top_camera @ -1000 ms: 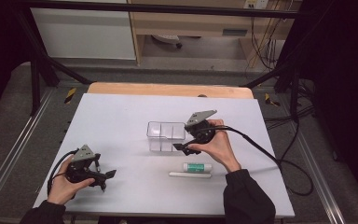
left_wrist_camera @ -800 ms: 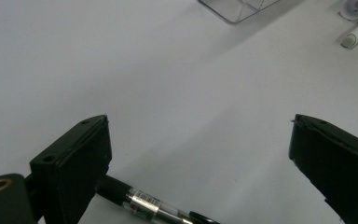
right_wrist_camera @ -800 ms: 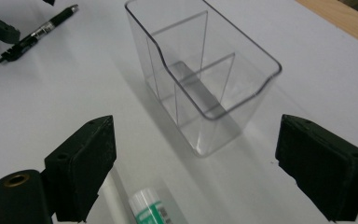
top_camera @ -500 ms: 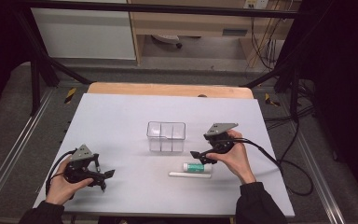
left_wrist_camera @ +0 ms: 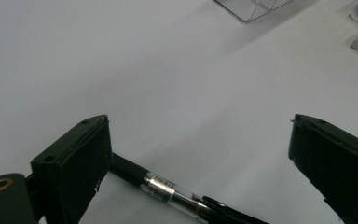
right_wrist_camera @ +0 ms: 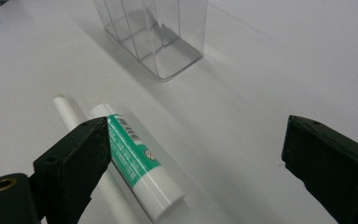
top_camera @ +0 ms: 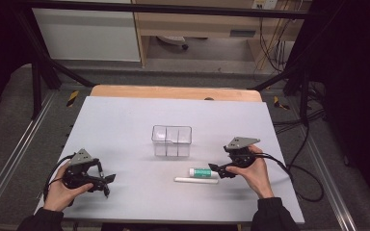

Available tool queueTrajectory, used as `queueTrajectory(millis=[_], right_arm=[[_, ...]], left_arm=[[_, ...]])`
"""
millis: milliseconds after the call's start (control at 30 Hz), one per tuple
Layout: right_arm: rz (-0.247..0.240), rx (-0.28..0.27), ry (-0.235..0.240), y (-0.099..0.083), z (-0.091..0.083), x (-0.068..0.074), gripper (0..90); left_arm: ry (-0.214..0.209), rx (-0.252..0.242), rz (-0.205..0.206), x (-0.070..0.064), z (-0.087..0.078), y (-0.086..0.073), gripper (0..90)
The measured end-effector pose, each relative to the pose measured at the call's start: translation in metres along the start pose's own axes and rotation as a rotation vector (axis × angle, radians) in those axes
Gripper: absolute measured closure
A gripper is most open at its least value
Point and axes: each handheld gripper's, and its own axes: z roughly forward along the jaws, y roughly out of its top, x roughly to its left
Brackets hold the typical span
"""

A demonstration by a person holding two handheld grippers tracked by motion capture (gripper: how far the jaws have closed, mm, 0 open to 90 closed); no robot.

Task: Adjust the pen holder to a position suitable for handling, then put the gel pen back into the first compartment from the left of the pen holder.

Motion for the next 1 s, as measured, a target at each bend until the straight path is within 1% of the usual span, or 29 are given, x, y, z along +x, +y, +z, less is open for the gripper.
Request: queueTrajectory(millis=[67, 233, 367, 500, 533, 667, 733, 767, 867, 900, 933, 967, 1000], right_arm=[[0.012, -0.003, 0.004, -0.004, -0.002, -0.001, 8.7], [0.017, 0.026, -0.001, -0.013, -0.008, -0.003, 8.5], [0.029, 0.024, -0.007, -0.020, -0.013, -0.006, 8.7], [0.049, 0.018, -0.011, -0.026, -0.018, -0.008, 8.3], [0.045, 0.015, -0.011, -0.027, -0.019, -0.008, 8.3], [0.062, 0.018, -0.008, -0.032, -0.023, -0.008, 8.0], [0.062, 0.016, -0.008, -0.034, -0.024, -0.009, 8.0], [0.071, 0.017, -0.008, -0.035, -0.025, -0.008, 8.0], [0.071, 0.012, -0.006, -0.039, -0.026, -0.008, 8.0], [0.078, 0.020, -0.004, -0.040, -0.027, -0.008, 8.0], [0.074, 0.019, -0.006, -0.041, -0.027, -0.008, 7.9], [0.078, 0.020, -0.004, -0.041, -0.027, -0.008, 7.9], [0.080, 0.019, -0.005, -0.042, -0.028, -0.008, 7.9]], left_arm=[[0.001, 0.003, -0.004, 0.000, 0.000, 0.000, 5.8], [0.011, 0.013, -0.012, 0.003, -0.002, -0.002, 6.3], [0.019, 0.017, -0.021, 0.005, -0.004, -0.004, 8.0], [0.035, 0.029, -0.032, 0.008, -0.007, -0.006, 12.2], [0.037, 0.029, -0.035, 0.008, -0.008, -0.006, 14.3], [0.048, 0.037, -0.051, 0.011, -0.012, -0.006, 21.3], [0.059, 0.042, -0.063, 0.012, -0.013, -0.007, 26.9], [0.064, 0.044, -0.070, 0.012, -0.014, -0.007, 29.6], [0.077, 0.050, -0.087, 0.013, -0.017, -0.008, 39.9], [0.085, 0.053, -0.087, 0.013, -0.018, -0.009, 43.4], [0.092, 0.055, -0.095, 0.014, -0.019, -0.009, 46.9], [0.096, 0.058, -0.102, 0.014, -0.020, -0.009, 52.1], [0.098, 0.063, -0.113, 0.014, -0.020, -0.010, 55.5]])
